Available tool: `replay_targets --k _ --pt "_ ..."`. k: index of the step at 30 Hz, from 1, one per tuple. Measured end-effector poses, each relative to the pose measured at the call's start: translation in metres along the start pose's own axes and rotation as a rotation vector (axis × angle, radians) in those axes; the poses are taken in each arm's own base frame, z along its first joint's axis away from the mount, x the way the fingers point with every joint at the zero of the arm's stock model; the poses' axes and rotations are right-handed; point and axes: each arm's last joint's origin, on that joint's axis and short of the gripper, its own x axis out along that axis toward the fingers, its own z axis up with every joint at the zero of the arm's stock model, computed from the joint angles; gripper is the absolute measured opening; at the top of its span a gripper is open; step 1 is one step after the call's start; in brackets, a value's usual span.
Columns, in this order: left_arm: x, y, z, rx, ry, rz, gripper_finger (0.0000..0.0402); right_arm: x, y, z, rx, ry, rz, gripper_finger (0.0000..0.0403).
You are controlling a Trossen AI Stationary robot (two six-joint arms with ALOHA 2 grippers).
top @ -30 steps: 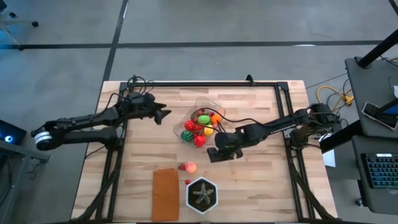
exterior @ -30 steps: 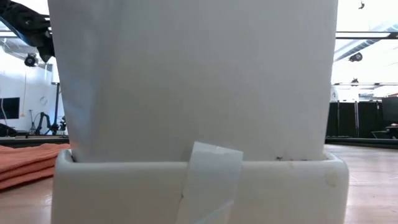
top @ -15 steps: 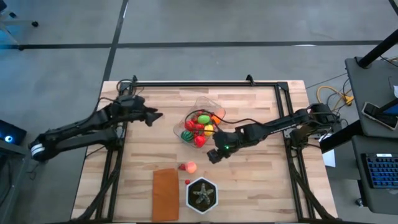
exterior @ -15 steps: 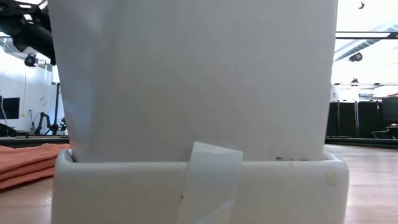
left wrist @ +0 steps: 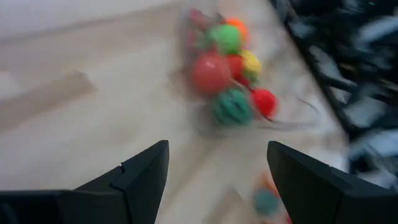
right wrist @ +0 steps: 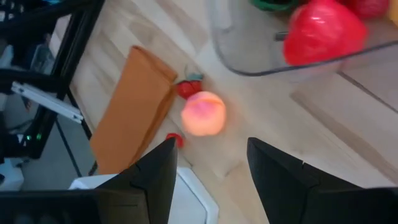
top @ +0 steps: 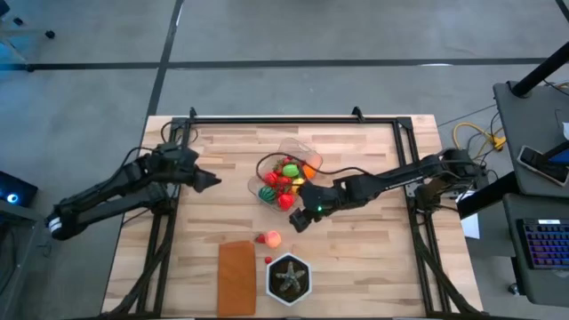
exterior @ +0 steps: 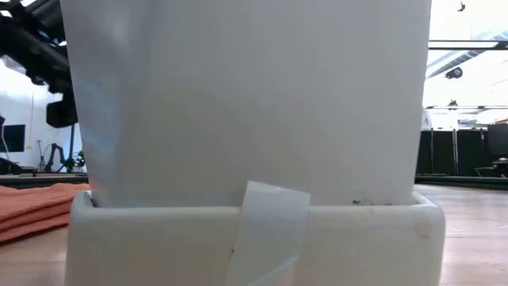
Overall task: Pick and placing Produce into tupperware
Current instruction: Put the pink peach into the transparent bin
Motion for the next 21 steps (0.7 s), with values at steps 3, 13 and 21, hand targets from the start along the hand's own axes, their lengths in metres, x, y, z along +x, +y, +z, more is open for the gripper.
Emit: replay_targets --k 3,13,21 --pt "-0.007 -0.003 -0.003 0.013 0.023 -0.104 0.0257 0.007 0.014 -0.002 -0.054 0.01 0.016 0.0187" --pt "-0.028 -0.005 -0.014 -0.043 -0.009 -0.209 0.0257 0.055 0.053 0.01 -0.127 0.117 -0.055 0.0187" --pt "-0.021 0.01 -0.032 -0.015 0.136 -0.149 0.0257 0.078 0.076 0.028 -0.126 0.165 -0.083 0.0187"
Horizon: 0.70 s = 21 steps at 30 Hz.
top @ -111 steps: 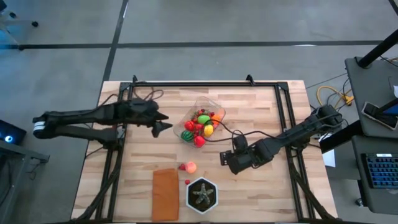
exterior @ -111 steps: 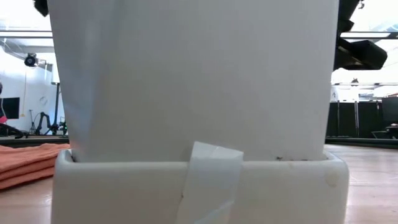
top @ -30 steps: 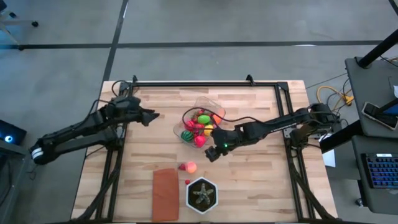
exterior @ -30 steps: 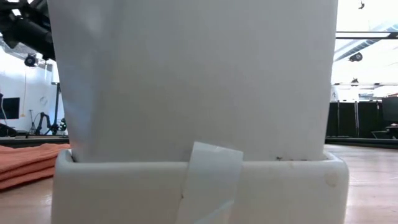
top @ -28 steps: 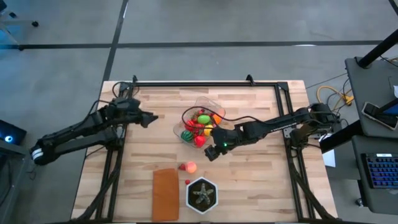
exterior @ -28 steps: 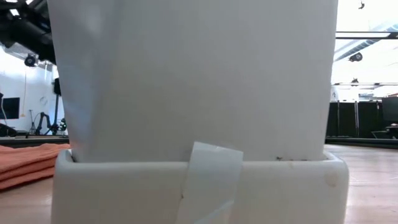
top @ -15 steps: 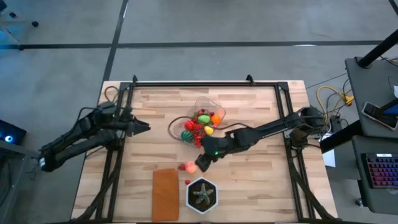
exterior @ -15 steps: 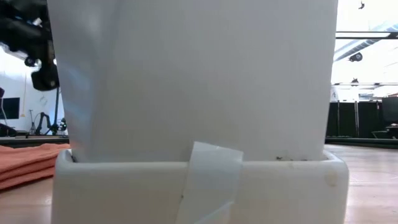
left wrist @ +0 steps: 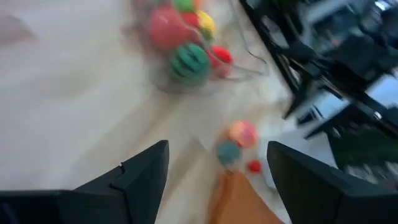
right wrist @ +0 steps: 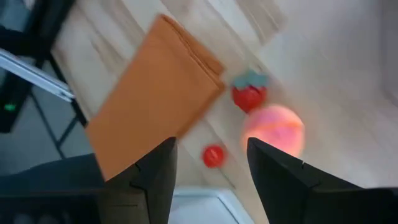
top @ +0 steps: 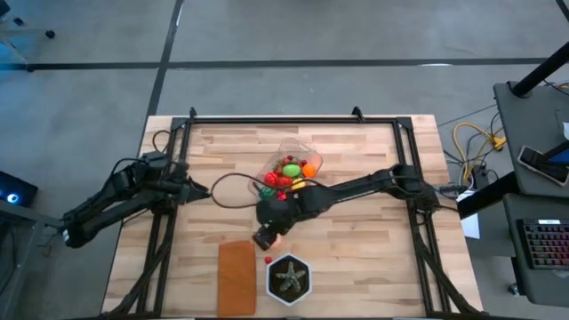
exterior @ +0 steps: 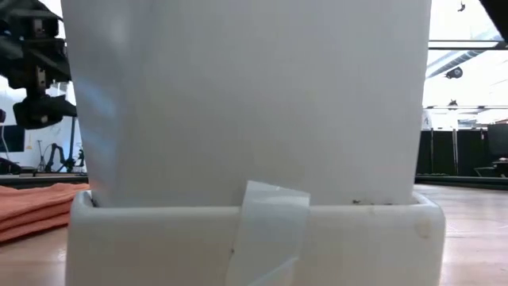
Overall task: Pick and placing Produce into tupperware
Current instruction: Put the pink peach into the transparent bin
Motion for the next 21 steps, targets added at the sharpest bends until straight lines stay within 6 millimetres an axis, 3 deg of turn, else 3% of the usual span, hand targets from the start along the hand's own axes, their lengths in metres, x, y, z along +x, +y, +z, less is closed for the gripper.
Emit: replay_targets --k 5,10,15,21 --pt "0.004 0.001 0.0 -0.009 0.052 -0.029 0.0257 0.009 -0.007 0.016 0.117 0.07 -0.063 0.0187" --pt "0.006 0.001 0.001 -0.011 0.066 -0.019 0.0257 0.018 -0.016 0.013 0.228 0.148 -0.196 0.0194" --pt "0.008 0.001 0.003 0.001 0.065 -0.019 0.0257 0.019 -0.002 0.012 0.267 0.124 -0.157 0.0231" --pt "0.009 0.001 0.004 0.023 0.063 -0.015 0.0257 0.026 -0.004 0.008 0.317 0.13 -0.184 0.0285"
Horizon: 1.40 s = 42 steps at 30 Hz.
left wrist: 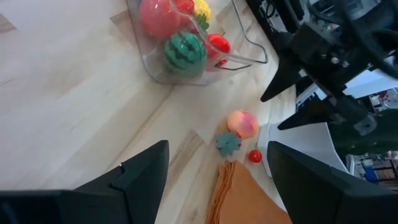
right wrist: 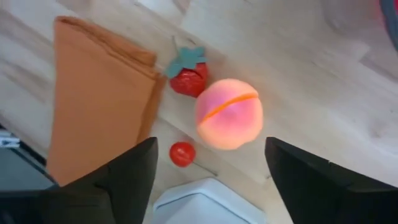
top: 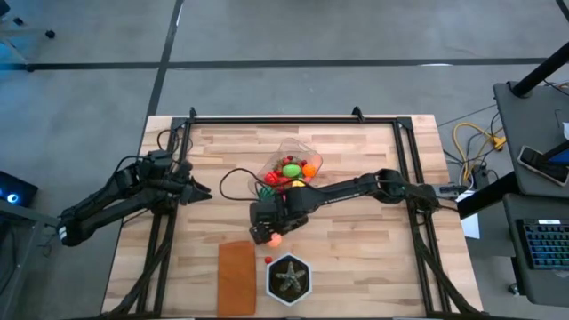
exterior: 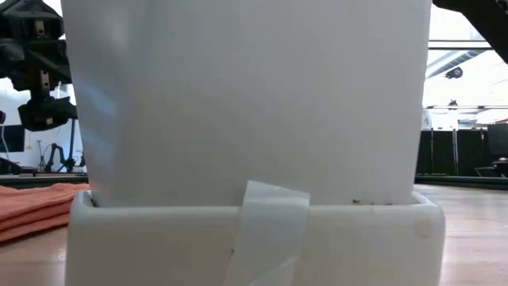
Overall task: Pick and placing Produce into tupperware
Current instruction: Put the pink peach into the transparent bin
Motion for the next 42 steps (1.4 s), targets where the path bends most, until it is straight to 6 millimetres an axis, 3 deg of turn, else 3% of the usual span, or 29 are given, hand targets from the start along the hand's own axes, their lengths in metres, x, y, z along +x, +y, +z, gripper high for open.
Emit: replay_targets --k 5,16,25,29,42 --pt "0.0 0.0 0.0 0.004 -0.005 -0.001 0.0257 0.008 -0.006 -0.003 0.042 0.009 -0.033 0.0303" --pt "0.0 0.0 0.001 0.004 -0.008 0.008 0.0257 0.012 -0.006 -0.004 0.107 0.011 -0.031 0.0289" --pt "0.001 0.0 0.001 0.008 -0.007 0.011 0.0257 0.015 0.005 -0.022 -0.008 -0.098 -0.003 0.0284" --pt "0.0 0.0 0.001 0.013 -0.009 0.009 0.0257 0.015 0.001 -0.023 0.06 -0.17 -0.063 0.028" --pt "0.0 0.0 0.002 0.025 -0.015 0.005 0.0257 0.028 -0.004 -0.025 -0.009 -0.138 -0.053 0.0274"
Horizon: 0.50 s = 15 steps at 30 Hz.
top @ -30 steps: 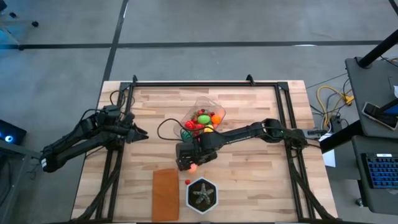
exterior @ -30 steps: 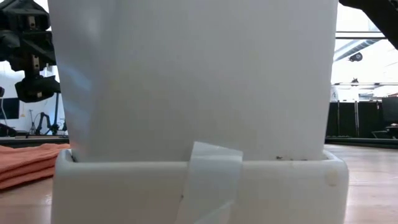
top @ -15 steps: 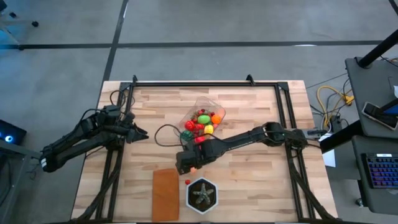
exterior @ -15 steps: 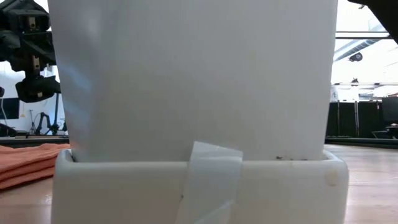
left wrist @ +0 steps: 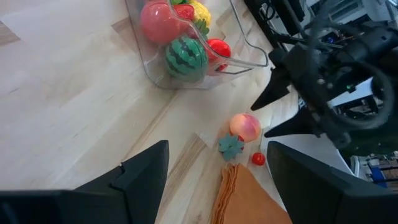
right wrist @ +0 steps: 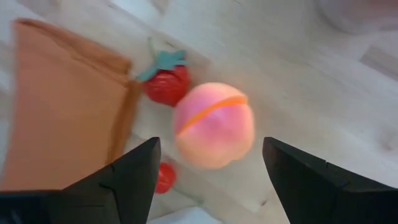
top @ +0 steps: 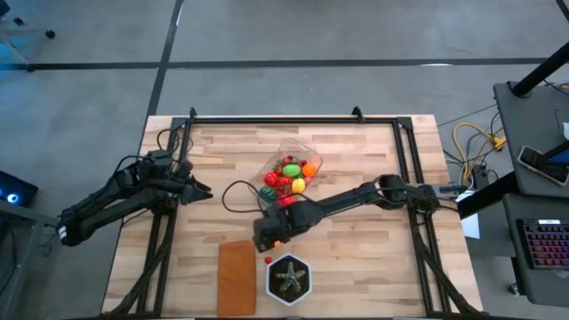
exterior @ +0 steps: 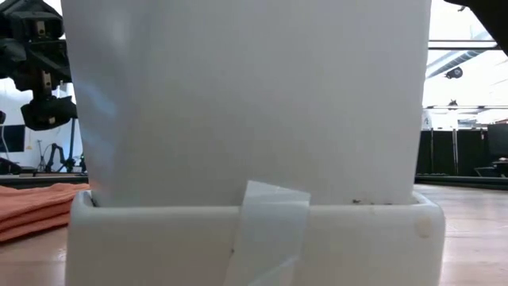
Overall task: Pick and placing Produce into tupperware
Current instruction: Put the pink peach into the transparent bin
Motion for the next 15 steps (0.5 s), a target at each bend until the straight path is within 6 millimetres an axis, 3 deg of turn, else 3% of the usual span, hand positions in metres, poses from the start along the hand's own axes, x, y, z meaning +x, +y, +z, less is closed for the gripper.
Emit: replay_targets --k 8,15 --pt "0.0 0.0 0.0 0.0 0.0 -0.001 0.0257 0.012 -0.009 -0.002 -0.002 -0.006 -0.03 0.0273" --pt "0.0 0.0 0.0 0.001 0.0 -0.001 0.0257 0.019 -0.004 -0.001 -0.056 -0.031 0.056 0.0271"
